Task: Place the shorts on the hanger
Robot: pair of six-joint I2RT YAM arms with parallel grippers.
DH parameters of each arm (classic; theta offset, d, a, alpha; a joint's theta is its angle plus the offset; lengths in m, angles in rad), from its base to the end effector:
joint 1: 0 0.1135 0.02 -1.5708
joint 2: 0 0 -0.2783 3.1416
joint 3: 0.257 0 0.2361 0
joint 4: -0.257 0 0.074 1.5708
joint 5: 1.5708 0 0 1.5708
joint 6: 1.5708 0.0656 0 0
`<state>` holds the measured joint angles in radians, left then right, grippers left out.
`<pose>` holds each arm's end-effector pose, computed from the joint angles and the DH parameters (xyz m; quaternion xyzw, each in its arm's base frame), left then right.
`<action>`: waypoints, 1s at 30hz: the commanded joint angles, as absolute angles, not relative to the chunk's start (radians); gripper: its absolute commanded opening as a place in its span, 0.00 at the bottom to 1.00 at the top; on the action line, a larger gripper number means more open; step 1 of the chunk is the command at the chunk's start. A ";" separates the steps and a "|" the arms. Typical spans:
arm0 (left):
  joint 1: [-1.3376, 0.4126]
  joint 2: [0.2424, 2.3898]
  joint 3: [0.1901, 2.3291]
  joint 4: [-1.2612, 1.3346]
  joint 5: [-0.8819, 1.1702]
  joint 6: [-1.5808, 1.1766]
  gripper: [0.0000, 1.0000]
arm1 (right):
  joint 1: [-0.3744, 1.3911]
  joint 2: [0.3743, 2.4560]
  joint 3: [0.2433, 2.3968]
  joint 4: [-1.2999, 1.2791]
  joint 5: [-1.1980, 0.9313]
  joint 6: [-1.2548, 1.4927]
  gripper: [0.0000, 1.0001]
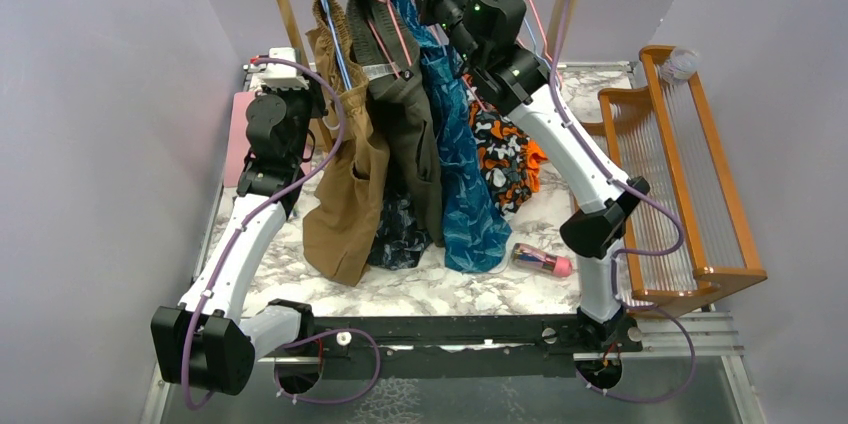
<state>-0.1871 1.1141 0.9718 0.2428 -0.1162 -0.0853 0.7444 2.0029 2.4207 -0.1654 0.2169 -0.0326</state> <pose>0.2670 -0.0428 0.4043 -0.0089 0.6709 -0.0620 0.7389 0.3439 0.2976 0.5482 -0.1515 0.5959 0.2117 0.7597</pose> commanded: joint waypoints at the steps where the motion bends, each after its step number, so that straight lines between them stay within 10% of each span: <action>1: -0.227 1.088 0.946 0.163 0.009 -0.221 0.00 | 0.737 2.019 2.461 -0.087 0.234 -0.039 0.01; 9: -0.232 1.088 0.937 0.163 -0.003 -0.215 0.00 | 0.724 2.017 2.456 -0.138 0.193 0.000 0.02; 17: -0.233 1.091 0.946 0.162 -0.004 -0.213 0.00 | 0.724 1.915 2.397 -0.230 0.135 0.008 0.52; 30: -0.233 1.080 0.936 0.131 -0.012 -0.222 0.00 | 0.724 1.631 2.137 -0.444 0.047 0.041 0.51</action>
<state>-0.1982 1.1110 0.9695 0.2413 -0.1406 -0.0849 0.7246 1.6638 2.1948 -0.3401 0.1318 0.0105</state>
